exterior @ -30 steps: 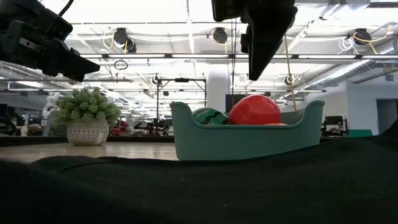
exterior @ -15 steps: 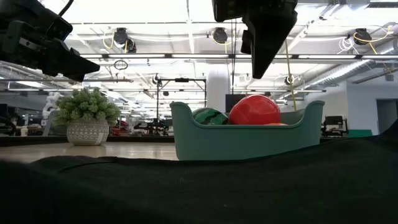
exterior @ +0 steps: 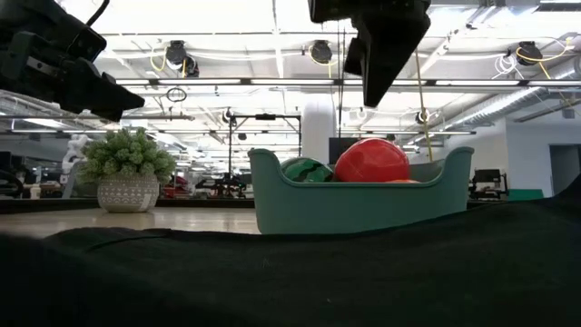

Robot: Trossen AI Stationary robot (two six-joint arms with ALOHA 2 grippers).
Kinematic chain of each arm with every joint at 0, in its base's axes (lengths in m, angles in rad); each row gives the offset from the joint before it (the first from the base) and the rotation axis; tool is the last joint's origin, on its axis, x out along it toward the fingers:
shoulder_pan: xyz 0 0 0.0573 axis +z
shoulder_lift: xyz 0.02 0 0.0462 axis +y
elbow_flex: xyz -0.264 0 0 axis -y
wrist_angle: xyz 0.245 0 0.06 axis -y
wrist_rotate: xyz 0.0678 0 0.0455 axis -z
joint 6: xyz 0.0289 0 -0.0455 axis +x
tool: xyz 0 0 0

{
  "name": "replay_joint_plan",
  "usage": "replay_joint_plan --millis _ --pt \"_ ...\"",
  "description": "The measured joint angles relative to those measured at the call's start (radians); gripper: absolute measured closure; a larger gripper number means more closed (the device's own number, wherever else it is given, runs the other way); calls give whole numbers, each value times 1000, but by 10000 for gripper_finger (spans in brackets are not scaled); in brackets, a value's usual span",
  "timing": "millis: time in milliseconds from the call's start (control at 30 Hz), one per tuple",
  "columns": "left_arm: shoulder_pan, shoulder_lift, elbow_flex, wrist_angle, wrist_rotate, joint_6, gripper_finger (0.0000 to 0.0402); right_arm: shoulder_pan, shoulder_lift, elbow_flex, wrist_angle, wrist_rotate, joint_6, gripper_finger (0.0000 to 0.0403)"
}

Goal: Pick and placing Produce into tupperware
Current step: Return to Home Position

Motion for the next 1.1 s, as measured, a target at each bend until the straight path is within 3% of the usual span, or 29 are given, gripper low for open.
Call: replay_joint_plan --millis 267,500,800,1100 --pt "0 0 0 143 0 113 371 -48 -122 0 84 11 -141 403" --pt "0 0 0 229 -5 172 371 -89 -255 0 133 113 -189 403" --pt "0 0 0 181 -26 159 371 -121 -423 0 211 116 -259 403" --pt "0 -1 0 143 -49 145 371 -104 -567 -16 252 239 -256 403"
